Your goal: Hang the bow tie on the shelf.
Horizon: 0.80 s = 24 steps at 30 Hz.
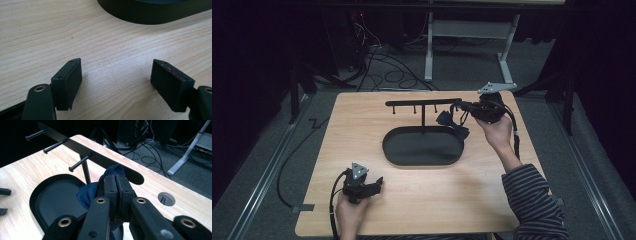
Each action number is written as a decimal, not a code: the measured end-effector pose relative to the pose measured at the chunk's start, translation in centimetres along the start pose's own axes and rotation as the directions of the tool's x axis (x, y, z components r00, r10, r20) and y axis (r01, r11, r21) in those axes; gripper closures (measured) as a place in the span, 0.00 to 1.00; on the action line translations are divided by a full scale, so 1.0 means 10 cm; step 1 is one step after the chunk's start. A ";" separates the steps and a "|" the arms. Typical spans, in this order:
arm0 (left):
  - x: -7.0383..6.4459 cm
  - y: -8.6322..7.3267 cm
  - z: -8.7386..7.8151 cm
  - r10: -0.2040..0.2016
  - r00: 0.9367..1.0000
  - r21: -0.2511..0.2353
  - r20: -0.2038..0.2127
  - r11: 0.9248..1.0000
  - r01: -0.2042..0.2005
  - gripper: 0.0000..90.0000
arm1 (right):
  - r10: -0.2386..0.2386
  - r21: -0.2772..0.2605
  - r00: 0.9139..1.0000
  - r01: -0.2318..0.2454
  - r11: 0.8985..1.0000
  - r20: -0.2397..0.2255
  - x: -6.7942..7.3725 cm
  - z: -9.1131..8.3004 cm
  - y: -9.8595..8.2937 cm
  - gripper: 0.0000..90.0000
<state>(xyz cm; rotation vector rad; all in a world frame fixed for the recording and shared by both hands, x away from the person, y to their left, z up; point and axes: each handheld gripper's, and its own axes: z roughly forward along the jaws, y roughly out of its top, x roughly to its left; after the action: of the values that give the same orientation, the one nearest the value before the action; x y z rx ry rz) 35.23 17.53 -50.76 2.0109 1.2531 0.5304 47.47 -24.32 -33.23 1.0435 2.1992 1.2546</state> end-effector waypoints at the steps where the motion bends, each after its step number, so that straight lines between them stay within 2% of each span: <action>1: 0.00 0.00 0.00 0.000 1.000 0.000 0.000 1.000 0.000 0.29 | 0.002 0.001 1.000 -0.002 1.000 0.002 -0.01 0.02 0.00 0.99; 10: 0.00 0.00 0.00 0.000 1.000 0.000 0.000 1.000 0.000 0.28 | 0.049 0.020 0.999 -0.049 0.999 -0.002 -0.11 0.14 -0.05 0.94; 13: 0.00 0.00 0.00 0.000 1.000 0.000 0.000 1.000 0.000 0.28 | 0.046 0.032 0.999 -0.046 0.998 0.002 -0.11 0.16 -0.05 0.92; 24: 0.00 0.00 0.00 0.001 1.000 0.000 0.000 1.000 -0.001 0.28 | 0.056 0.021 0.998 -0.056 0.998 0.008 -0.13 0.08 -0.06 0.80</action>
<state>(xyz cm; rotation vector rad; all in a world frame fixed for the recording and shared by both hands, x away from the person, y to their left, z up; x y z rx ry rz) 35.21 17.53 -50.76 2.0115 1.2525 0.5300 48.58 -25.03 -34.18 1.1234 2.1970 1.2519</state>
